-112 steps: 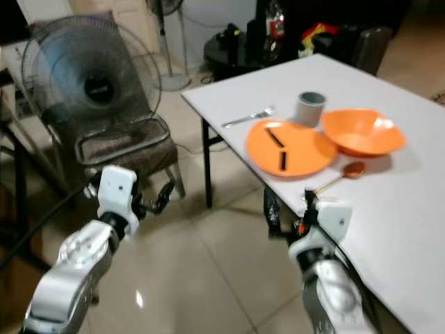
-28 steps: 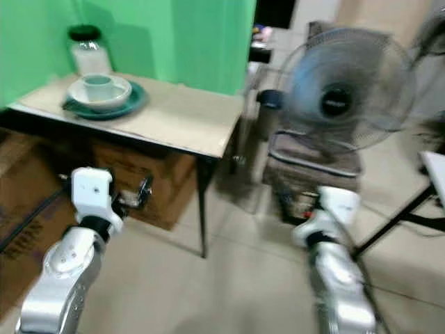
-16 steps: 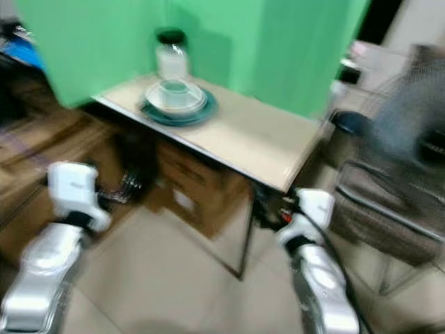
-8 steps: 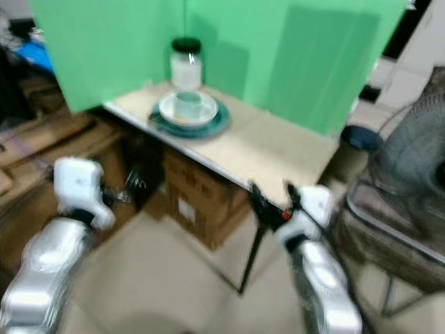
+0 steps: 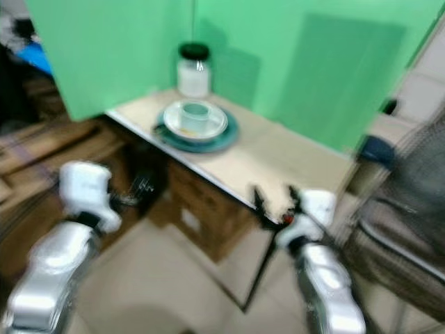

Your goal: Setting the table

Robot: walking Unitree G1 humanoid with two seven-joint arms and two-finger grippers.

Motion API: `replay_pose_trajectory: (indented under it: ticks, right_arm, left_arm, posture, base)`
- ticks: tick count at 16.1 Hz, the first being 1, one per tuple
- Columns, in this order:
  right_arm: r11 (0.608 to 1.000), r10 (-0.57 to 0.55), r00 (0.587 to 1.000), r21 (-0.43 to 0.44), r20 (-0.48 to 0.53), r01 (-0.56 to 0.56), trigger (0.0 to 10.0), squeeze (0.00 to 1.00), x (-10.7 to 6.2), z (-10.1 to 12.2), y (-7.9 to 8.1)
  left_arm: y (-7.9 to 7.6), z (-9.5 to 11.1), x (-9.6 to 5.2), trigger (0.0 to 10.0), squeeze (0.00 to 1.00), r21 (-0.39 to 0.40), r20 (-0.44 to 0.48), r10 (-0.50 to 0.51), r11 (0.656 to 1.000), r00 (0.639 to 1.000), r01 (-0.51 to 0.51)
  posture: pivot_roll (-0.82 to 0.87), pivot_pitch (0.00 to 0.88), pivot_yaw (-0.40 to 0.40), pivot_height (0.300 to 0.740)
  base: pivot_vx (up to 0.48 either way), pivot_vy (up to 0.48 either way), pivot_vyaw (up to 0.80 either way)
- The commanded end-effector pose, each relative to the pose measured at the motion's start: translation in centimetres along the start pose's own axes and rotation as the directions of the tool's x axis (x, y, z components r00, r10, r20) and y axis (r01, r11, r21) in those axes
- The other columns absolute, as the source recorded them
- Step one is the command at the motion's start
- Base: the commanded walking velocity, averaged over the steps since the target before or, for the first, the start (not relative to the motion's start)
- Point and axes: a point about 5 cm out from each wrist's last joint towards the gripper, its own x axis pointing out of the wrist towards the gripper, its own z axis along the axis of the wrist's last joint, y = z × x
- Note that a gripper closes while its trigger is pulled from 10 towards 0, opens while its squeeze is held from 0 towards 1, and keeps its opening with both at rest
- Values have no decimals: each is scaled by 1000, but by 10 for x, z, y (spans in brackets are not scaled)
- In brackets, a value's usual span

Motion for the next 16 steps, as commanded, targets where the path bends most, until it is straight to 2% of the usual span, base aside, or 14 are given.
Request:
replay_pose_trajectory:
  ticks: [1,16]
  right_arm:
    - [999,27,999,28,19,-27,10000,0,4,2,8]
    - [999,36,999,40,30,-37,10000,0,5,2,9]
  left_arm:
    - [9,3,-3,10000,0,25,7,22,999,1000,-22]
    - [11,9,-1,10000,0,71,19,-2,997,1000,1]
  posture:
    - [67,0,-64,740]
    - [79,0,-62,740]
  base:
    - [349,0,0]
    - [342,0,0]
